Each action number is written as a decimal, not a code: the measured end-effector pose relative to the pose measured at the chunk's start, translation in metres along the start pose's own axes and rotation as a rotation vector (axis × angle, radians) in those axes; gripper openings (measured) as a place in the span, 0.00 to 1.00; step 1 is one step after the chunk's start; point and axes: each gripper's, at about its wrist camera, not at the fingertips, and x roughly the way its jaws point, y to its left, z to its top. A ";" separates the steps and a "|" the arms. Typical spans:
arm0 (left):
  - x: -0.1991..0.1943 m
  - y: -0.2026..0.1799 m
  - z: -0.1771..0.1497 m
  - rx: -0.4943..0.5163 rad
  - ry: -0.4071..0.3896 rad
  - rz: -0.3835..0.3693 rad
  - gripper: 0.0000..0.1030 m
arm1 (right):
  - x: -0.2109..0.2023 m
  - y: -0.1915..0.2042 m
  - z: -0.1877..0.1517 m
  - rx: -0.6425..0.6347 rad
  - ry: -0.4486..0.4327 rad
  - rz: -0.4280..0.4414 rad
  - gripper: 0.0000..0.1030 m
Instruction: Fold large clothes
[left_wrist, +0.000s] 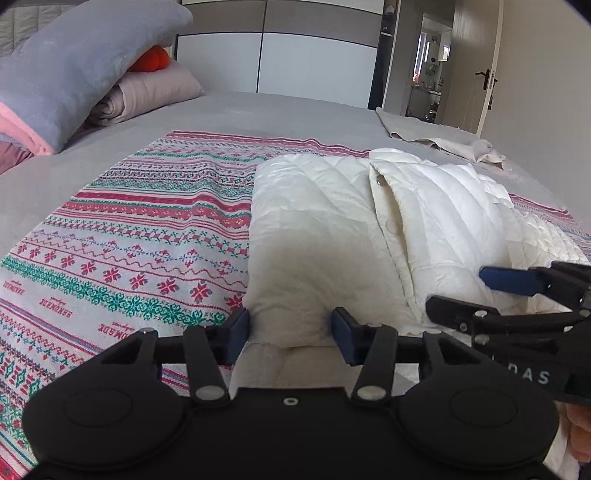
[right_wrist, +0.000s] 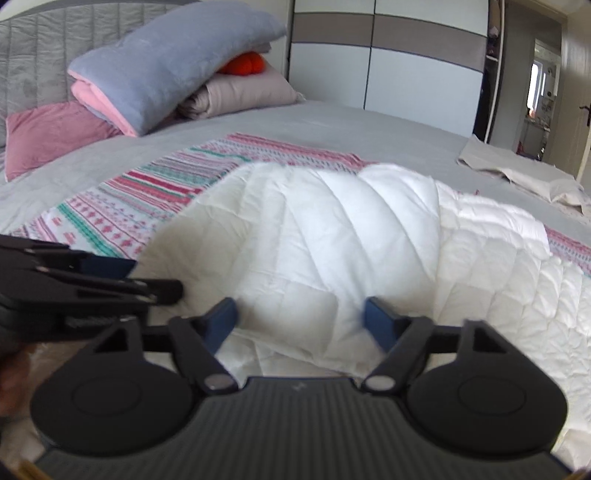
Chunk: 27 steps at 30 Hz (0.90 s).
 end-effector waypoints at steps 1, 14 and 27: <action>0.000 0.001 0.000 -0.008 0.002 -0.004 0.48 | 0.002 -0.003 -0.001 0.002 0.001 -0.020 0.38; -0.007 -0.002 -0.005 -0.004 -0.005 0.015 0.51 | -0.062 -0.160 -0.020 0.614 -0.081 0.013 0.28; -0.021 0.002 0.001 -0.041 -0.088 0.025 0.49 | -0.042 -0.225 -0.065 1.103 -0.129 0.159 0.30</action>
